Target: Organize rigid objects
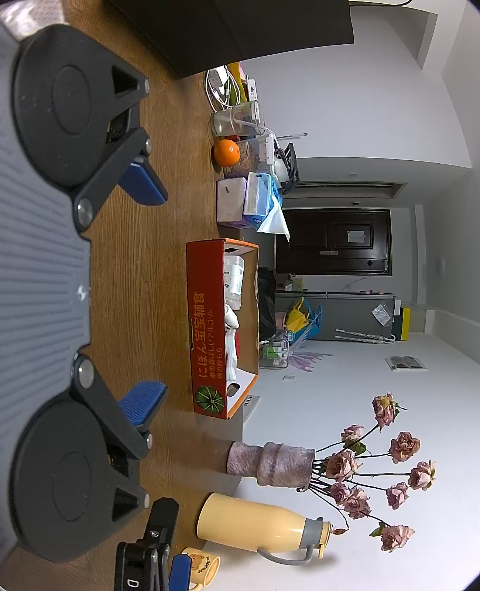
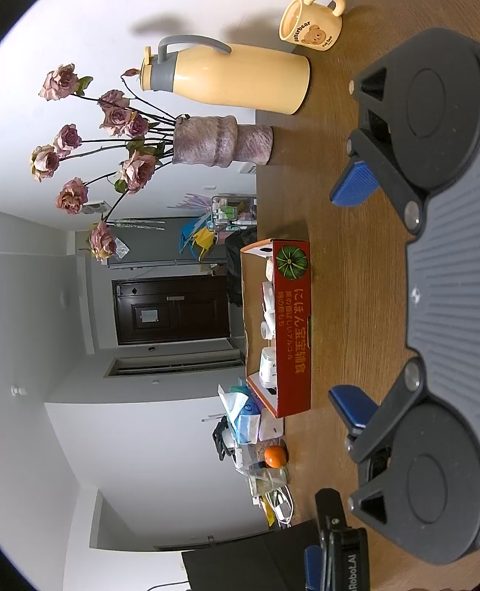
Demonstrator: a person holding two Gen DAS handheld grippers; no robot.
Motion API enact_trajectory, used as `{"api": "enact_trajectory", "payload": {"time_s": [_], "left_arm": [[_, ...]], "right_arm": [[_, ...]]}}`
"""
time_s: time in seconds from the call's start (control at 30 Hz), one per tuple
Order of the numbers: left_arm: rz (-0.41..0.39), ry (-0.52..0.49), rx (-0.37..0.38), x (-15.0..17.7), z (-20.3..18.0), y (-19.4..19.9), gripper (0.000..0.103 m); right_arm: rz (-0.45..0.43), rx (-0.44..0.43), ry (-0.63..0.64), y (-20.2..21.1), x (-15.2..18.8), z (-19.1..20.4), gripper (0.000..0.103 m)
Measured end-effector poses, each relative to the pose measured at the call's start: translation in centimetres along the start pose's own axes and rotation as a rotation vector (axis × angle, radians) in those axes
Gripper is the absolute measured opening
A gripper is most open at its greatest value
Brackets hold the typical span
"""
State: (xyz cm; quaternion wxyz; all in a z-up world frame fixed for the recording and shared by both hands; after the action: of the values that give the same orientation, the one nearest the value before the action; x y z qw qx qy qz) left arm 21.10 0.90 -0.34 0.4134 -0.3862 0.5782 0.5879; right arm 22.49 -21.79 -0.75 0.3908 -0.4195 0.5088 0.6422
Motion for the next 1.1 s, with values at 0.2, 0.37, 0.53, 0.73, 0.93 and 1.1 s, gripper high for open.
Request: {"api": "enact_trajectory", "payload": {"time_s": [0.2,0.37,0.53,0.73,0.93,1.1], "left_arm": [[0.001,0.002,-0.001,0.02,0.07,0.07,0.103],[0.002,0.001,0.0,0.04,0.09,0.05,0.103],[0.002,0.001,-0.001,0.03,0.09,0.05,0.103],[0.002,0.001,-0.001,0.03,0.11,0.06,0.103],[0.003,0.002,-0.001,0.0,0.12,0.03,0.103],[0.006,0.003,-0.002,0.25,0.3,0.05,0.103]], "right_arm": [[0.0,-0.001,0.001,0.05,0.01,0.0,0.103],[0.001,0.0,0.001,0.02,0.01,-0.01,0.103],[0.002,0.0,0.003,0.03,0.1,0.15,0.103],[0.003,-0.001,0.003,0.01,0.07,0.17,0.103],[0.003,0.0,0.003,0.02,0.15,0.24,0.103],[0.006,0.0,0.005,0.07,0.36,0.36,0.103]]}}
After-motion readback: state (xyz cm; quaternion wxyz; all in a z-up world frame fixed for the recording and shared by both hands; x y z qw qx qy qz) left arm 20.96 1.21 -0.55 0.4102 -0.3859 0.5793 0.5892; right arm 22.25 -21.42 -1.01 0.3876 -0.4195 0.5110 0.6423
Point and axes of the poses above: each gripper's, at about its wrist camera, not at the fingertips, and y roughly against the way its jaws point, z to its left, x to its underside, the point moved 6 cm from there along -y, roughly the way its jaws point, and after that the axes turned 3 degrees about -y, right-handed, at the moved point
